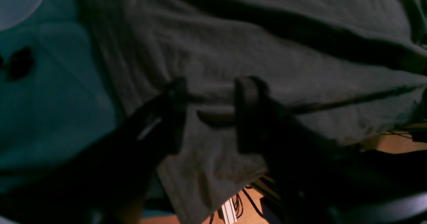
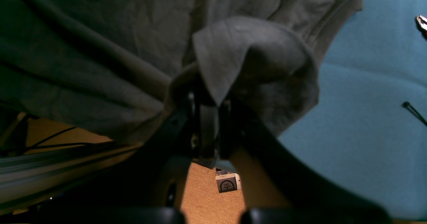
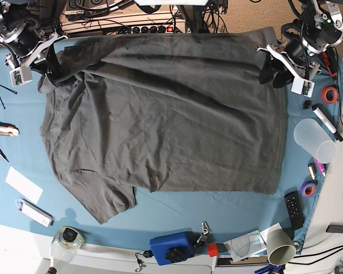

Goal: Fold the T-shirt properly
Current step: 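Grasp the opposite shoulder corner with the left gripper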

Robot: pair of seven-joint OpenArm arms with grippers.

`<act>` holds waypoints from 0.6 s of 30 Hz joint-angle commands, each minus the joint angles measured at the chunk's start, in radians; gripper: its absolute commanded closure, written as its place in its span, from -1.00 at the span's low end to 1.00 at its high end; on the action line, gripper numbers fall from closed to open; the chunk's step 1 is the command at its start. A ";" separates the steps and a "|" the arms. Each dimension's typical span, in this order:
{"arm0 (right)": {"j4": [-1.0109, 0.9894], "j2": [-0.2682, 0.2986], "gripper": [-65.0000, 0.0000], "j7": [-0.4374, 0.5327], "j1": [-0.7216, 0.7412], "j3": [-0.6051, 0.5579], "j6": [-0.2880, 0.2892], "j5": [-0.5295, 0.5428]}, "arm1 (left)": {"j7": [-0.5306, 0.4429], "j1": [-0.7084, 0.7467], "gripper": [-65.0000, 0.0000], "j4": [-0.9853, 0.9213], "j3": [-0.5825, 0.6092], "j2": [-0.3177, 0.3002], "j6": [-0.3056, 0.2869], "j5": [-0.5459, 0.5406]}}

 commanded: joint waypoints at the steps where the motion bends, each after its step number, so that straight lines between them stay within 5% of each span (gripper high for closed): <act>1: 0.012 0.011 1.00 0.019 -0.003 0.008 0.001 0.004 | 0.003 0.004 0.19 0.017 -0.004 -0.008 0.010 -0.004; 6: 0.012 0.011 1.00 0.019 -0.003 0.008 0.001 -0.010 | 0.041 0.023 0.19 0.017 -0.004 -0.008 0.109 0.093; 18: 0.012 0.011 1.00 0.002 -0.003 0.008 0.001 -0.010 | 0.087 0.079 0.18 0.011 -0.004 -0.008 0.130 0.094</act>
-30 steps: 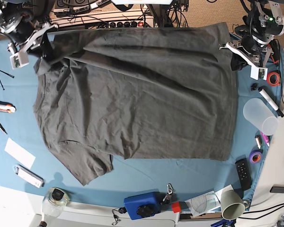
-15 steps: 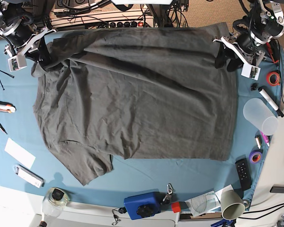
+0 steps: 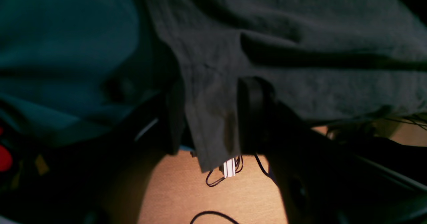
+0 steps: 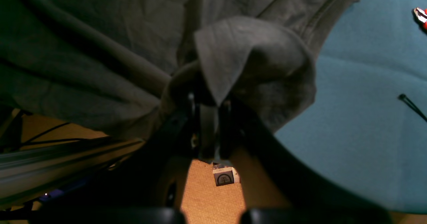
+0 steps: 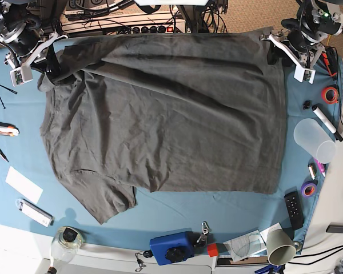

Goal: Fold the T-shirt properly
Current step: 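Grasp the opposite shoulder corner with the left gripper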

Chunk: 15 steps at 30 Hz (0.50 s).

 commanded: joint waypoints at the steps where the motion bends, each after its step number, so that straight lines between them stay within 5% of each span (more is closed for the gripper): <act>1: 0.012 0.011 1.00 0.018 -0.003 0.008 0.001 0.013 | -0.014 0.005 0.18 0.005 -0.004 -0.008 -0.001 -0.011; 8: 0.012 0.012 1.00 0.015 -0.003 0.008 0.001 0.013 | -0.061 0.000 0.18 -0.155 -0.004 -0.008 -0.031 -0.012; 15: 0.012 0.012 1.00 0.016 -0.003 0.008 0.001 0.003 | 0.016 -0.010 0.21 -0.213 -0.004 -0.008 -0.022 -0.126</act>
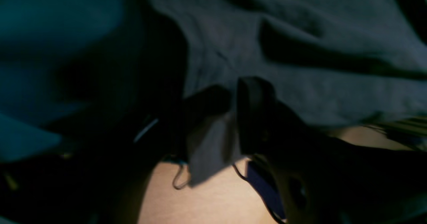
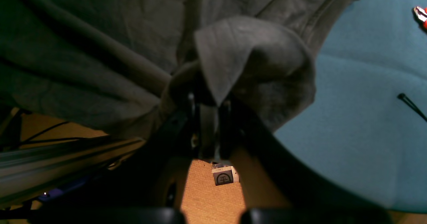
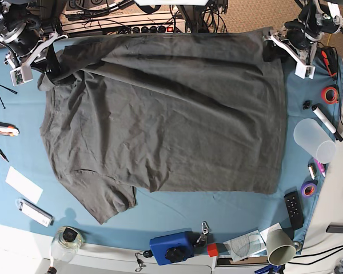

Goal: Fold the T-shirt properly
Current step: 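Grasp the opposite shoulder corner with the left gripper, then lift the collar edge with both grippers and fold it toward the hem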

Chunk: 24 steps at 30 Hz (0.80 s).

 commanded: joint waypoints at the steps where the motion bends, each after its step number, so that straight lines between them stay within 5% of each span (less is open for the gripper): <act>1: 0.012 0.012 1.00 0.019 -0.003 0.009 0.001 0.006 | 0.064 0.014 0.27 0.000 0.003 -0.002 0.007 0.008; 6: 0.012 0.011 1.00 0.019 -0.003 0.009 0.001 0.006 | 0.124 0.014 0.99 0.000 0.003 -0.002 0.007 -0.027; 24: 0.012 0.009 1.00 0.098 0.056 0.009 0.001 -0.080 | 0.093 -0.006 1.00 0.173 -0.042 -0.003 0.009 0.057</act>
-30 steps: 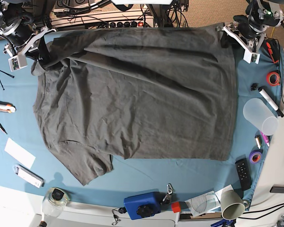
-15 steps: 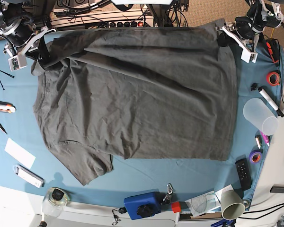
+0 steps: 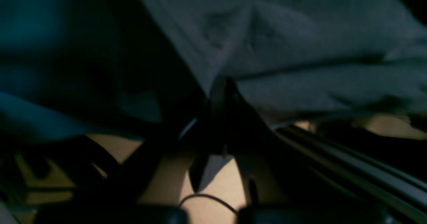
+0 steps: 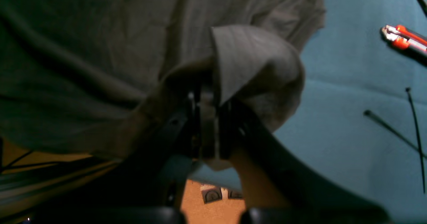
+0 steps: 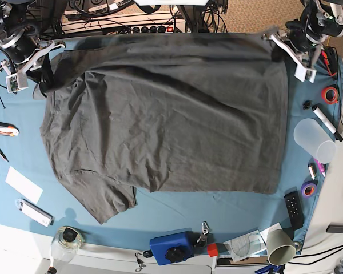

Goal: Fold the T-shirt properly
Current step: 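Lift the collar edge with both grippers and fold it toward the hem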

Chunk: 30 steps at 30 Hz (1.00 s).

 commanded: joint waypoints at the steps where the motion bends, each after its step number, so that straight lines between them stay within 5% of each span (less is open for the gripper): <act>1: 0.012 0.011 1.00 0.029 -0.002 0.009 0.001 -0.008 | -0.031 -0.004 1.00 0.015 -0.007 -0.008 0.008 0.005; 14: -0.051 -0.074 1.00 0.083 0.048 0.009 -0.060 -0.090 | -0.064 -0.048 1.00 0.015 -0.007 -0.027 0.021 0.034; 22: -0.157 -0.075 1.00 0.085 0.114 0.009 -0.058 -0.091 | -0.084 -0.106 1.00 0.015 -0.006 -0.123 0.021 0.034; 30: -0.171 -0.078 1.00 0.099 0.125 0.008 -0.058 -0.106 | -0.092 -0.146 1.00 -0.006 -0.006 -0.127 -0.035 -0.020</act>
